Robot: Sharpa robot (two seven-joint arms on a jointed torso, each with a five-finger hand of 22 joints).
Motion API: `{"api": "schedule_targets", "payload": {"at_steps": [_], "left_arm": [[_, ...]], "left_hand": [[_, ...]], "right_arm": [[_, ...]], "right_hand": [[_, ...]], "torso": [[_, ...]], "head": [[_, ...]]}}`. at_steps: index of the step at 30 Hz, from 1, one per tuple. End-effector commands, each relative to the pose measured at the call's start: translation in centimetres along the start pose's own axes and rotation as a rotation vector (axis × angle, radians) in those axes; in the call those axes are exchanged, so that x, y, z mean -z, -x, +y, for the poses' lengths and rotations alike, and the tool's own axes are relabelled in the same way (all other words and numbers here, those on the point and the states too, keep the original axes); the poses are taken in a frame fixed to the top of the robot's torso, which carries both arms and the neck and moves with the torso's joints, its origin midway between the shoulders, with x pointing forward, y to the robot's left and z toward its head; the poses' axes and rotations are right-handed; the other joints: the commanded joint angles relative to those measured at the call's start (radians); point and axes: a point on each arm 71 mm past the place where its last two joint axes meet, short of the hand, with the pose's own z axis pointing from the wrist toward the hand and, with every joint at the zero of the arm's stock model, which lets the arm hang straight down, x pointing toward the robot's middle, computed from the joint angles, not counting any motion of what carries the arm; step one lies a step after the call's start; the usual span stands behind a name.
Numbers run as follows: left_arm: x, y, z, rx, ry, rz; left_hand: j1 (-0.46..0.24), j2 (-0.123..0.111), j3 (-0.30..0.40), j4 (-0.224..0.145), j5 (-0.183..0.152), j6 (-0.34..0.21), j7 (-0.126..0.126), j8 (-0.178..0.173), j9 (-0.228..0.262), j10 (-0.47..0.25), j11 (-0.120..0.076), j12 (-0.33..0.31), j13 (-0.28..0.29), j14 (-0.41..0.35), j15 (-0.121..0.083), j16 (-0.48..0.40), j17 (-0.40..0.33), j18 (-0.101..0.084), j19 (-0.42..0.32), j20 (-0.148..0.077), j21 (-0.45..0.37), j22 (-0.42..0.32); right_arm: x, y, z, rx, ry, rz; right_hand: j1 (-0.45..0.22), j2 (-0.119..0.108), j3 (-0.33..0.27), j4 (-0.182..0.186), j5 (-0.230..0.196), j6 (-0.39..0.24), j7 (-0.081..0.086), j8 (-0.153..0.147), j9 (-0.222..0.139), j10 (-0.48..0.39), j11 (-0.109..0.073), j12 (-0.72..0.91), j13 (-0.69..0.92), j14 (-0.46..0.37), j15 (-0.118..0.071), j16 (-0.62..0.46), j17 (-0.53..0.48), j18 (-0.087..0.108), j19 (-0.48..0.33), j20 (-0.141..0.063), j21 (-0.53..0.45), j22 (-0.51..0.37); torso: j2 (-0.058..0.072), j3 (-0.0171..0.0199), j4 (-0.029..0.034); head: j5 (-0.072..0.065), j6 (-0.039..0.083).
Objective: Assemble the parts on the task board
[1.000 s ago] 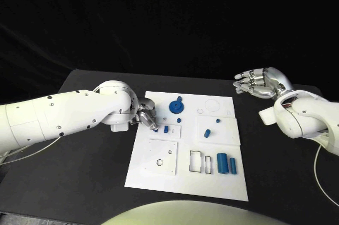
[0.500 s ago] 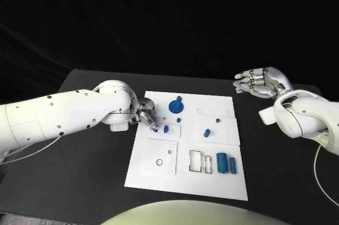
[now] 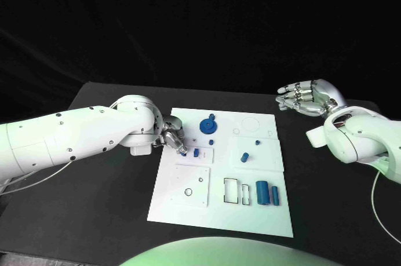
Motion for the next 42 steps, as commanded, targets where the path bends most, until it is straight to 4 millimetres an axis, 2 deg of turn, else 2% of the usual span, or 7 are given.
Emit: {"api": "schedule_targets", "payload": {"at_steps": [1, 14, 21, 29, 42], "left_arm": [[-0.14, -0.4, 0.06, -0.009, 0.008, 0.029], [-0.22, -0.24, 0.24, -0.001, 0.013, 0.018], [-0.29, -0.13, 0.36, 0.003, 0.017, 0.013], [-0.35, -0.17, 0.45, -0.005, 0.021, 0.026], [-0.41, -0.05, 0.67, -0.001, 0.027, 0.023]], "left_hand": [[-0.009, 0.004, -0.024, 0.014, -0.006, 0.03, -0.024, 0.001, -0.003, 0.008, -0.002, 0.005, 0.003, 0.104, -0.008, 0.003, 0.263, -0.007, 0.042, -0.008, 0.006, 0.132], [-0.02, 0.015, -0.082, 0.058, -0.005, 0.038, -0.025, -0.001, -0.013, 0.01, -0.003, 0.008, 0.01, 0.104, -0.009, 0.003, 0.263, -0.008, 0.043, -0.009, 0.008, 0.136], [-0.023, 0.016, -0.102, 0.072, -0.005, 0.039, -0.025, -0.002, -0.016, 0.009, -0.002, 0.006, 0.009, 0.104, -0.009, 0.003, 0.263, -0.007, 0.043, -0.009, 0.007, 0.135], [-0.029, 0.013, -0.155, 0.096, -0.006, 0.043, -0.024, -0.002, -0.021, 0.01, -0.002, 0.007, 0.013, 0.104, -0.008, 0.003, 0.263, -0.008, 0.044, -0.009, 0.009, 0.138], [-0.057, 0.026, -0.22, 0.101, -0.006, 0.047, -0.023, -0.004, -0.029, 0.011, -0.001, 0.008, 0.017, 0.104, -0.007, 0.003, 0.263, -0.009, 0.045, -0.008, 0.01, 0.141]], "right_arm": [[0.03, -0.09, 0.08, 0.001, 0.009, 0.006], [0.05, -0.05, 0.06, 0.001, 0.009, 0.005], [0.07, -0.04, 0.05, 0.001, 0.008, 0.005], [0.08, -0.02, 0.02, 0.0, 0.005, 0.007], [0.11, 0.02, 0.0, 0.001, 0.005, 0.006]], "right_hand": [[-0.008, 0.002, -0.005, 0.0, 0.005, -0.005, 0.032, -0.005, -0.001, 0.0, 0.006, -0.006, -0.001, 0.002, 0.007, -0.004, -0.001, 0.005, -0.002, 0.004, -0.004, -0.001], [-0.009, 0.002, -0.006, 0.0, 0.005, -0.005, 0.033, -0.006, -0.001, 0.0, 0.007, -0.007, -0.001, 0.002, 0.008, -0.005, -0.002, 0.005, -0.002, 0.004, -0.004, -0.003], [-0.01, 0.003, -0.006, 0.0, 0.005, -0.005, 0.033, -0.006, -0.002, -0.001, 0.007, -0.008, -0.001, 0.002, 0.008, -0.006, -0.003, 0.005, -0.003, 0.004, -0.004, -0.004], [-0.012, 0.003, -0.009, 0.0, 0.004, -0.006, 0.034, -0.008, -0.003, -0.002, 0.008, -0.01, -0.001, 0.0, 0.009, -0.009, -0.005, 0.005, -0.005, 0.005, -0.005, -0.007], [-0.012, 0.003, -0.01, -0.001, 0.004, -0.006, 0.035, -0.009, -0.003, -0.002, 0.009, -0.011, -0.001, 0.0, 0.01, -0.01, -0.006, 0.005, -0.006, 0.006, -0.005, -0.008]], "torso": [[0.0, -0.0001, 0.0005], [0.0, -0.0002, 0.0], [0.0, -0.0002, -0.0001], [0.0, 0.0001, 0.0001], [0.0, -0.0007, 0.0005]], "head": [[0.0, -0.002], [-0.002, -0.003], [-0.002, -0.002], [-0.002, -0.005], [-0.002, -0.005]]}}
